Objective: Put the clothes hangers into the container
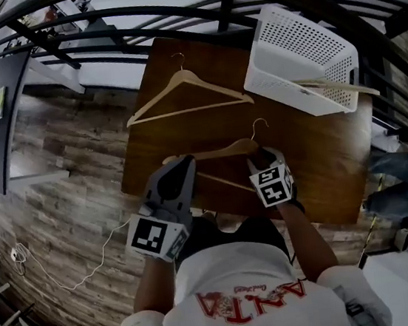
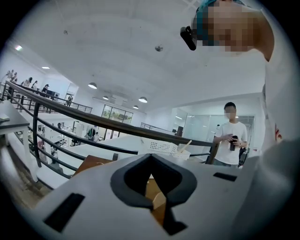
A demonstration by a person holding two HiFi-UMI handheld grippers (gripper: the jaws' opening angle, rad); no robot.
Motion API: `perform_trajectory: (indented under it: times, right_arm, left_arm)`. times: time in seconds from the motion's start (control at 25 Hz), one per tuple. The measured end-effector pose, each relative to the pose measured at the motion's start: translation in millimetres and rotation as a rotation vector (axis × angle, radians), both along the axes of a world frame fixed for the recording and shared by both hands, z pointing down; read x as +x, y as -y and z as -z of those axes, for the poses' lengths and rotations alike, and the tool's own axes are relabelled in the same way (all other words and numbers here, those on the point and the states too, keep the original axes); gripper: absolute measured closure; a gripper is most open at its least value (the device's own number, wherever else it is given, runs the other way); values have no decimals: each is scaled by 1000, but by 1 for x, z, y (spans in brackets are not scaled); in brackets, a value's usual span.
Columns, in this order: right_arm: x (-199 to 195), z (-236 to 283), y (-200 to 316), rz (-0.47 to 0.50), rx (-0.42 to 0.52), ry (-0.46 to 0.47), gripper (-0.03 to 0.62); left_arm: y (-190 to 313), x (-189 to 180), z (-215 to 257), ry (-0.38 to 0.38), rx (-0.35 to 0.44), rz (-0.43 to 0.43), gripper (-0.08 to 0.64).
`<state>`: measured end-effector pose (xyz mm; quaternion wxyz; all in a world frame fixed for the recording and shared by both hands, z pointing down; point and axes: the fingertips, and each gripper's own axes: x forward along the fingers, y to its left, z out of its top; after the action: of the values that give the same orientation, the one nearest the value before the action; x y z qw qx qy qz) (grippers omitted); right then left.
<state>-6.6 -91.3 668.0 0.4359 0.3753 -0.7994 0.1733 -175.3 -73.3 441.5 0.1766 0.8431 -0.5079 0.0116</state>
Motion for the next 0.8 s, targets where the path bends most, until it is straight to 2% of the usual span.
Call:
perform_trajectory:
  times: [0.32,0.56,0.8]
  right_arm:
    - [47,114,12,-130,240,67,419]
    - [97,181,16,-242,374,104,419]
    - [153,222,15,-336,460,81,419]
  left_arm:
    - [20,49,46,3,96,-117,551]
    - [26,90,75,5,155,-204,551]
    - [33,122,97,-8,195,-264,551]
